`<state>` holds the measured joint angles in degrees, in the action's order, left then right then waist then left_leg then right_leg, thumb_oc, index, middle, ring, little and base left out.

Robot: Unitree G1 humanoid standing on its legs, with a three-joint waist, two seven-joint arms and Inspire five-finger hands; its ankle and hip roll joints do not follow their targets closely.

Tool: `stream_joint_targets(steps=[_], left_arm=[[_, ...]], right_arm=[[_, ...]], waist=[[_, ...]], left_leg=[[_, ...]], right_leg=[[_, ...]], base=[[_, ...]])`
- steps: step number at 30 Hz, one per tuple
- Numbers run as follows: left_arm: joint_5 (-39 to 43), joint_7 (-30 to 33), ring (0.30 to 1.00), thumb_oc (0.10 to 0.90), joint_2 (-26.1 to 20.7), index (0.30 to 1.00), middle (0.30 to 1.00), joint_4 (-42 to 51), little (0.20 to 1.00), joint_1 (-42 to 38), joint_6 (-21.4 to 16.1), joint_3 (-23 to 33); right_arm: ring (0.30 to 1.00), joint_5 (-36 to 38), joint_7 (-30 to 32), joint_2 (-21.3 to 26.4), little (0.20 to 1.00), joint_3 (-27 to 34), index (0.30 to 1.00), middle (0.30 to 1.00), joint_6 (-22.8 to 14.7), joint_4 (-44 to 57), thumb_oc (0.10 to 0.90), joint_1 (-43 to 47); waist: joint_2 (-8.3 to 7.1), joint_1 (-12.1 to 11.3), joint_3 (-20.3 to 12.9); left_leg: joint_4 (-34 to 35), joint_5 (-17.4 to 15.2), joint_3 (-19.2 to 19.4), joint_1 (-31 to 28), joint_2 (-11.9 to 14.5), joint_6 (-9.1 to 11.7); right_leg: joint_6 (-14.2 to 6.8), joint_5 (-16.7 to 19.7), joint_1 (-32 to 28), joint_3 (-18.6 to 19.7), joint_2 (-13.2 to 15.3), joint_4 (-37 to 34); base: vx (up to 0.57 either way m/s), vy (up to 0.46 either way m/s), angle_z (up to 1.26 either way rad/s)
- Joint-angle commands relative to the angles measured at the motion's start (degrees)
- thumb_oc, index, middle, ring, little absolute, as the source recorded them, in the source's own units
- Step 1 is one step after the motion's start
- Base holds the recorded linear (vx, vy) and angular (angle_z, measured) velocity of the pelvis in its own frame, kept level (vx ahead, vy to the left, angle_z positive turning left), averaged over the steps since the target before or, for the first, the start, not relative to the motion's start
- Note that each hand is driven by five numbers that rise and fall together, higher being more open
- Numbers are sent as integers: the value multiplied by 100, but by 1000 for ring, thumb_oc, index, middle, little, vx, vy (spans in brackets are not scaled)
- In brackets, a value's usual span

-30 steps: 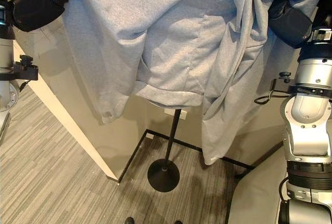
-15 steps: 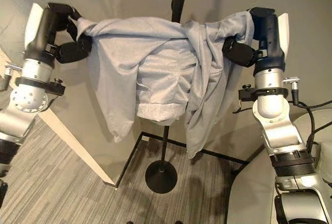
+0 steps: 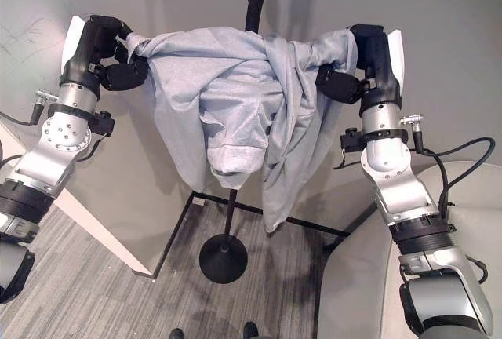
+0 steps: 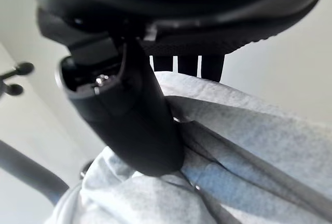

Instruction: Hang the clothes on the sofa on the clothes rack.

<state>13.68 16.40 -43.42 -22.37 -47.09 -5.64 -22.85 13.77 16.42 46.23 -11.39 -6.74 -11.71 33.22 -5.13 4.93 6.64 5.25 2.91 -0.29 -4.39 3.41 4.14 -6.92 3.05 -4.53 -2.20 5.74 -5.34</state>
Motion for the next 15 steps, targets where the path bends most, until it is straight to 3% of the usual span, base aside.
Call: stream_joint_targets(steps=[1, 4, 5, 6, 7, 8, 15], left_arm=[[265, 236, 300, 400, -164, 300, 300, -425, 300, -140, -105, 956], [406, 124, 300, 400, 171, 300, 300, 107, 300, 527, -130, 1341], [439, 105, 486, 524, 241, 486, 486, 255, 486, 692, -136, 1436], [437, 105, 585, 590, 243, 585, 585, 270, 585, 714, -128, 1442], [440, 88, 900, 800, 302, 900, 900, 362, 900, 820, -135, 1497], [466, 27, 900, 800, 358, 900, 900, 421, 900, 894, -128, 1529], [436, -232, 900, 800, 358, 900, 900, 789, 900, 1238, -99, 1606]], right_arm=[[300, -67, 272, 273, 300, 1153, 300, 300, -23, -246, 400, -237], [300, -140, 177, -83, 300, 1555, 300, 300, -14, 39, 400, -899], [300, -127, 141, -172, 300, 1618, 300, 300, -20, 106, 400, -1026], [300, -129, 138, -175, 300, 1619, 300, 300, -15, 118, 400, -1044], [759, -118, 107, -239, 759, 1664, 759, 759, -27, 147, 706, -1132], [900, -160, 88, -269, 900, 1694, 900, 900, -19, 166, 800, -1205], [900, -35, -64, -346, 900, 1790, 900, 900, -16, 178, 800, -1275]], waist=[[50, -171, -381], [51, -180, -359], [60, -190, -357], [71, -191, -370], [77, -200, -369], [72, -207, -352], [105, -268, -340]], left_leg=[[-25, -984, -81, -429, 165, 60], [-25, -970, -102, -451, 119, 15], [-25, -984, -99, -475, 121, 9], [-25, -1035, -97, -504, 136, 12], [-25, -1046, -99, -520, 130, 3], [-25, -1006, -102, -511, 110, -4], [-25, -1045, -65, -600, 94, -38]], right_leg=[[-49, -367, -21, -373, 19, 34], [-27, -344, -48, -371, 63, 34], [-21, -350, -72, -372, 68, 34], [-26, -396, -99, -371, 55, 34], [-24, -400, -112, -372, 62, 34], [-19, -358, -103, -373, 78, 34], [-24, -363, -186, -398, 121, 34]], base=[[31, 29, -1], [-3, 10, 0], [0, 0, 0], [45, 12, 0], [0, 0, 0], [0, 0, 0], [-9, 3, 0]])
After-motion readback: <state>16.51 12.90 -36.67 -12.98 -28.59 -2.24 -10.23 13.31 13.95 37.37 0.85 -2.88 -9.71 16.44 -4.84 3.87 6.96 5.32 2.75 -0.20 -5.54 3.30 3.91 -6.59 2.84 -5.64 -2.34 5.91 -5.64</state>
